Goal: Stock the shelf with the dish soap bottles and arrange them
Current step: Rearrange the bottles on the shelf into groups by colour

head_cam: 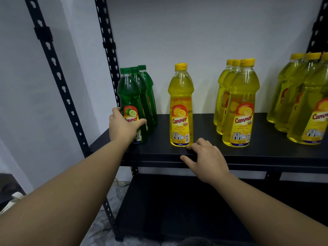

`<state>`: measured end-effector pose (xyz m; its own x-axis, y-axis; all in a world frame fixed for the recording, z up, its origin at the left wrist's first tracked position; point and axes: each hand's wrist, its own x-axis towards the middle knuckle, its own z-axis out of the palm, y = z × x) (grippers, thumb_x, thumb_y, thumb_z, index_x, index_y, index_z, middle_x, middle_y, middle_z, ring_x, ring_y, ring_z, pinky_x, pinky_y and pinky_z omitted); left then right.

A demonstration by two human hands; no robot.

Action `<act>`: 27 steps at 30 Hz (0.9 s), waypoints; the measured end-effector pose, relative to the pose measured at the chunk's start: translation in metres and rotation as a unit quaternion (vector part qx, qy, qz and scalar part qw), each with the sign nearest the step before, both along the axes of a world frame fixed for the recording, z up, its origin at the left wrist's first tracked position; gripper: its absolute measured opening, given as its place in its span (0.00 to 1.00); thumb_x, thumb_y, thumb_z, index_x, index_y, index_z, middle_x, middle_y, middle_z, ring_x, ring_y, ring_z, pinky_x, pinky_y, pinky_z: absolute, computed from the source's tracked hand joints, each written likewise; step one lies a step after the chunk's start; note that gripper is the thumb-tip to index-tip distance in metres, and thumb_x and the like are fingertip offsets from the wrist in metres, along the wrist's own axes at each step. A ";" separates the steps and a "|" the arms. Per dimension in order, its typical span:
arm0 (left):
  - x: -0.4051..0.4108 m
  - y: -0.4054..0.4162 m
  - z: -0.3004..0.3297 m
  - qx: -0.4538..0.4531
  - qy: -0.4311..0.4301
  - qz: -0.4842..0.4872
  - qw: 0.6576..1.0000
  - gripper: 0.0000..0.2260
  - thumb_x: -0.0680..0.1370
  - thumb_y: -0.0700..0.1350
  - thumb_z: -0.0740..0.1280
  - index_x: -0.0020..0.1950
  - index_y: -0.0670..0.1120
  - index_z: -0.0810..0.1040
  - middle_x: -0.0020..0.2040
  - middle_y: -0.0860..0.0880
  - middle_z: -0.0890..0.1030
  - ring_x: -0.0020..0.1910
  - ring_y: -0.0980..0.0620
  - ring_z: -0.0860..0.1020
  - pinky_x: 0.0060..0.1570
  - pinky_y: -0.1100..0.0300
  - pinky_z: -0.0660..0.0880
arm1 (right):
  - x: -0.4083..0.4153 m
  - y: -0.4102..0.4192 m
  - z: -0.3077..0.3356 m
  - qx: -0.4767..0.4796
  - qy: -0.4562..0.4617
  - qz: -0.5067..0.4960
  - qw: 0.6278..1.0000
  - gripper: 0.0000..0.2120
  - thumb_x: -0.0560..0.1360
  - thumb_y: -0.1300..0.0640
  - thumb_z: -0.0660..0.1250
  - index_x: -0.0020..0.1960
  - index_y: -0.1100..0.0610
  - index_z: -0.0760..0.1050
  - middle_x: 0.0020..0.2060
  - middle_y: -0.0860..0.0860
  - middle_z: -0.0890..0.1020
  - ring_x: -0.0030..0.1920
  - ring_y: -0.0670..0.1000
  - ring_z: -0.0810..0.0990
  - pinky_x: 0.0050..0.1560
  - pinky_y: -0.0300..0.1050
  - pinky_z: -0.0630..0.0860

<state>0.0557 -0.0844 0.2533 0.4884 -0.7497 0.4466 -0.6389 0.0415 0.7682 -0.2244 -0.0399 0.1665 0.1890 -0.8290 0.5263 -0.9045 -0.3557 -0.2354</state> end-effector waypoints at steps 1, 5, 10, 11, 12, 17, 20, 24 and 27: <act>-0.001 -0.001 0.000 0.001 0.000 0.001 1.000 0.44 0.65 0.62 0.83 0.73 0.49 0.66 0.66 0.45 0.76 0.63 0.44 0.79 0.58 0.41 0.81 | 0.000 0.000 0.000 0.003 0.000 0.001 1.000 0.25 0.77 0.31 0.63 0.65 0.46 0.78 0.49 0.42 0.70 0.51 0.44 0.70 0.53 0.43 0.70; -0.001 -0.002 0.000 -0.001 -0.001 0.002 1.000 0.44 0.65 0.63 0.83 0.73 0.50 0.66 0.66 0.45 0.76 0.62 0.44 0.79 0.57 0.43 0.82 | 0.001 0.001 0.002 0.008 0.001 0.003 1.000 0.25 0.77 0.31 0.63 0.66 0.46 0.78 0.50 0.42 0.71 0.52 0.45 0.71 0.54 0.44 0.71; 0.002 -0.001 -0.005 -0.003 -0.008 -0.004 1.000 0.45 0.66 0.65 0.82 0.74 0.50 0.65 0.67 0.46 0.76 0.63 0.45 0.78 0.57 0.46 0.80 | 0.001 0.001 0.002 0.008 0.000 0.004 1.000 0.25 0.77 0.32 0.63 0.66 0.46 0.78 0.50 0.42 0.71 0.52 0.45 0.71 0.55 0.44 0.72; 0.002 0.000 -0.006 0.000 -0.009 -0.010 1.000 0.46 0.66 0.64 0.82 0.75 0.50 0.65 0.68 0.45 0.75 0.64 0.45 0.78 0.58 0.46 0.80 | 0.000 0.002 0.002 0.008 -0.001 0.004 1.000 0.25 0.77 0.32 0.63 0.66 0.46 0.78 0.50 0.42 0.71 0.51 0.45 0.71 0.55 0.44 0.72; 0.001 0.001 -0.007 0.006 -0.012 -0.015 1.000 0.46 0.66 0.64 0.82 0.76 0.50 0.64 0.69 0.45 0.75 0.65 0.44 0.77 0.59 0.45 0.80 | 0.000 0.002 0.002 0.008 -0.002 0.004 1.000 0.25 0.77 0.32 0.64 0.66 0.46 0.78 0.49 0.42 0.70 0.51 0.44 0.70 0.55 0.44 0.71; -0.004 0.016 -0.012 0.016 -0.018 0.022 0.999 0.47 0.67 0.59 0.83 0.77 0.45 0.63 0.71 0.42 0.71 0.70 0.41 0.73 0.65 0.41 0.77 | -0.001 0.005 0.006 0.021 -0.004 0.010 1.000 0.25 0.78 0.33 0.64 0.66 0.47 0.78 0.51 0.42 0.72 0.53 0.45 0.73 0.56 0.45 0.72; -0.012 0.032 -0.019 -0.003 -0.041 0.034 0.999 0.34 0.70 0.57 0.81 0.69 0.47 0.69 0.65 0.45 0.73 0.66 0.43 0.74 0.61 0.42 0.79 | -0.005 0.008 0.012 0.046 -0.038 0.023 0.998 0.21 0.78 0.36 0.67 0.63 0.49 0.79 0.51 0.43 0.75 0.54 0.46 0.76 0.56 0.45 0.76; -0.038 0.053 -0.030 -0.011 -0.071 -0.026 0.997 0.14 0.75 0.54 0.76 0.52 0.53 0.73 0.51 0.53 0.76 0.50 0.49 0.78 0.47 0.48 0.81 | -0.019 0.015 0.022 0.098 -0.102 0.043 0.989 0.15 0.78 0.41 0.71 0.59 0.49 0.80 0.51 0.41 0.78 0.52 0.45 0.77 0.52 0.44 0.78; -0.071 0.061 -0.038 -0.002 -0.112 -0.101 0.989 0.11 0.76 0.53 0.74 0.44 0.58 0.71 0.44 0.57 0.76 0.43 0.56 0.77 0.39 0.55 0.76 | -0.039 0.024 0.025 0.099 -0.112 0.039 0.988 0.12 0.78 0.43 0.71 0.56 0.49 0.80 0.50 0.41 0.78 0.52 0.45 0.77 0.52 0.45 0.78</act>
<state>-0.0151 -0.0230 0.2156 0.2176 -0.8193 0.5304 -0.7719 0.1882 0.6073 -0.2631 -0.0156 0.1917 0.1535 -0.9077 0.3906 -0.7934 -0.3489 -0.4988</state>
